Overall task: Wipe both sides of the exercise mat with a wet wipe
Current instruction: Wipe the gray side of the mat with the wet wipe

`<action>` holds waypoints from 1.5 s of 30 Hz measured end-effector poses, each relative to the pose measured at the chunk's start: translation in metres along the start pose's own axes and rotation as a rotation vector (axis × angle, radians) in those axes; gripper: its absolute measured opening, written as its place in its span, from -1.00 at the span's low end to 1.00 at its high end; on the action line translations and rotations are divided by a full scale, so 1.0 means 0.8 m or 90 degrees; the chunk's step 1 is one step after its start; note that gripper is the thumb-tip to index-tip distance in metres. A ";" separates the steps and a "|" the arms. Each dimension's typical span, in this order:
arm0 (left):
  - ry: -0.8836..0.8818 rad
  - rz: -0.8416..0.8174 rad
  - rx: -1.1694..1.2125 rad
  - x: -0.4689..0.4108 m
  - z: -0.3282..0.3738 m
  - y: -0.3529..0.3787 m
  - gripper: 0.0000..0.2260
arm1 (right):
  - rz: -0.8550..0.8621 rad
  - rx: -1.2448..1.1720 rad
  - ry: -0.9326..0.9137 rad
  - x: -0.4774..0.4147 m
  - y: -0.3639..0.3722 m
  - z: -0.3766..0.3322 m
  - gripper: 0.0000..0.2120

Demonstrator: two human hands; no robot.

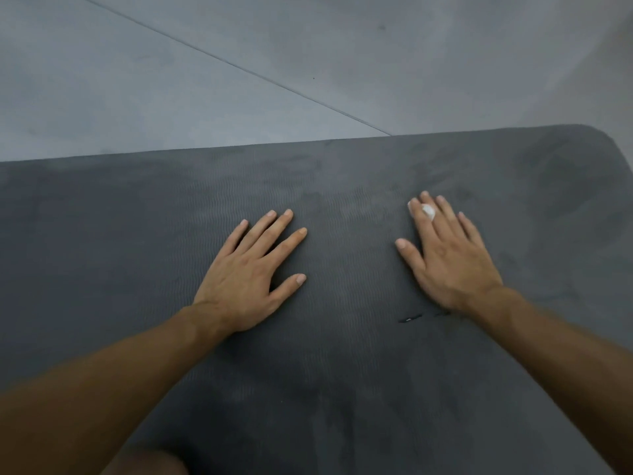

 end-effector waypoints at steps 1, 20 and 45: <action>-0.003 0.001 0.002 0.000 -0.001 0.000 -0.36 | 0.000 -0.014 0.020 -0.007 -0.004 0.005 -0.22; -0.045 0.015 0.109 0.005 0.024 -0.003 -0.42 | 0.053 -0.410 -0.180 0.061 0.002 -0.140 -0.57; -0.119 0.001 1.050 0.009 0.109 -0.042 -0.92 | -0.069 -1.089 0.059 0.088 -0.015 -0.096 -0.57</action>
Point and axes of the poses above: each hand's wrist, its own x-axis away from the middle knuckle, its own y-axis out of the palm, z = x × y, the point moved 8 cm from there along -x, towards the middle knuckle, and after that the axes turned 11 degrees about -z, right-handed, at the moved point
